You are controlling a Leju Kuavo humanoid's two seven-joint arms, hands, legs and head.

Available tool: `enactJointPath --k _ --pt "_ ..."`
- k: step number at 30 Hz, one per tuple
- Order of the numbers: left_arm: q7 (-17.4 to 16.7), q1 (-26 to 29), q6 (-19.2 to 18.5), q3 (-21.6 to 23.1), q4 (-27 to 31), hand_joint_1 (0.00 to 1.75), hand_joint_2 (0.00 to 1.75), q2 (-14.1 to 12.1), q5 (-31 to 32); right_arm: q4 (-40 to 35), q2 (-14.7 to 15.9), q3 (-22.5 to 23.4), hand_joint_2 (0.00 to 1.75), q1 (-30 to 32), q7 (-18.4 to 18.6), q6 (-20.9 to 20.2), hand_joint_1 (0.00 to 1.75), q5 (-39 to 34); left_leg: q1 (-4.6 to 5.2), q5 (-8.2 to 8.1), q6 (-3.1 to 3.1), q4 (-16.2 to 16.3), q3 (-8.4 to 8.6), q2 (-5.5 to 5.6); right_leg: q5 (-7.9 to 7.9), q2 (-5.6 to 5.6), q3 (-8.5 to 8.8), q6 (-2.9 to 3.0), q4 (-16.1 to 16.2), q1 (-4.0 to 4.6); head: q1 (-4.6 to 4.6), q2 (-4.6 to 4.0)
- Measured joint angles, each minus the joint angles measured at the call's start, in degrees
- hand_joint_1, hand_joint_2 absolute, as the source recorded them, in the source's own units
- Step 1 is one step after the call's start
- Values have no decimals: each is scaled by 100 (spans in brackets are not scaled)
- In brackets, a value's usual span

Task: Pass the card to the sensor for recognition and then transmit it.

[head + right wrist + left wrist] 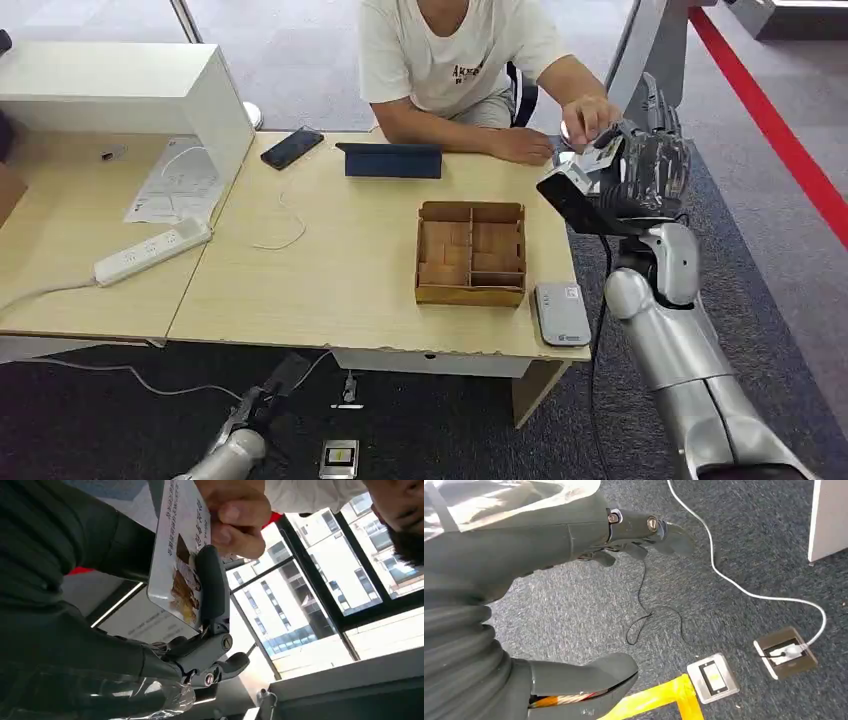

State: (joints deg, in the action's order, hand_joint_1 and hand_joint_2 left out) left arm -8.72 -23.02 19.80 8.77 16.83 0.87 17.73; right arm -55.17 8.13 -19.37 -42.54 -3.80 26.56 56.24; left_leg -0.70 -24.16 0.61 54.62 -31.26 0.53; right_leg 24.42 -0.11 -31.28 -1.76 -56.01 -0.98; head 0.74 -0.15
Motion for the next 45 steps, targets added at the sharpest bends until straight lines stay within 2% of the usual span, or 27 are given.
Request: enactJointPath --k 5,12,21,33,45 --pt "17 0 0 6 0 0 175 2 13 -37 -13 -2 175 18 2 -247 175 -2 0 0 0 0 -1 0 0 0 0 0 0 0 2 0" --pt "-50 -14 -15 33 2 0 175 24 52 -26 63 -2 175 165 190 -1106 175 -26 0 0 0 1 0 -1 0 0 -1 -1 2 0 0 0" --pt "-74 -21 -26 37 9 0 175 24 17 206 275 -11 175 656 188 -1550 175 160 0 -1 -1 0 -4 0 0 0 -2 0 2 0 0 0" --pt "22 -16 13 30 11 0 175 -68 -271 1042 308 -109 175 803 -197 -1519 175 24 0 -1 -1 0 -8 1 0 0 -1 0 1 0 0 0" --pt "87 -9 107 11 11 0 175 -157 -474 1746 88 -337 175 488 -376 -1535 175 -63 0 -1 -1 0 -9 0 0 0 -2 0 0 0 0 0"
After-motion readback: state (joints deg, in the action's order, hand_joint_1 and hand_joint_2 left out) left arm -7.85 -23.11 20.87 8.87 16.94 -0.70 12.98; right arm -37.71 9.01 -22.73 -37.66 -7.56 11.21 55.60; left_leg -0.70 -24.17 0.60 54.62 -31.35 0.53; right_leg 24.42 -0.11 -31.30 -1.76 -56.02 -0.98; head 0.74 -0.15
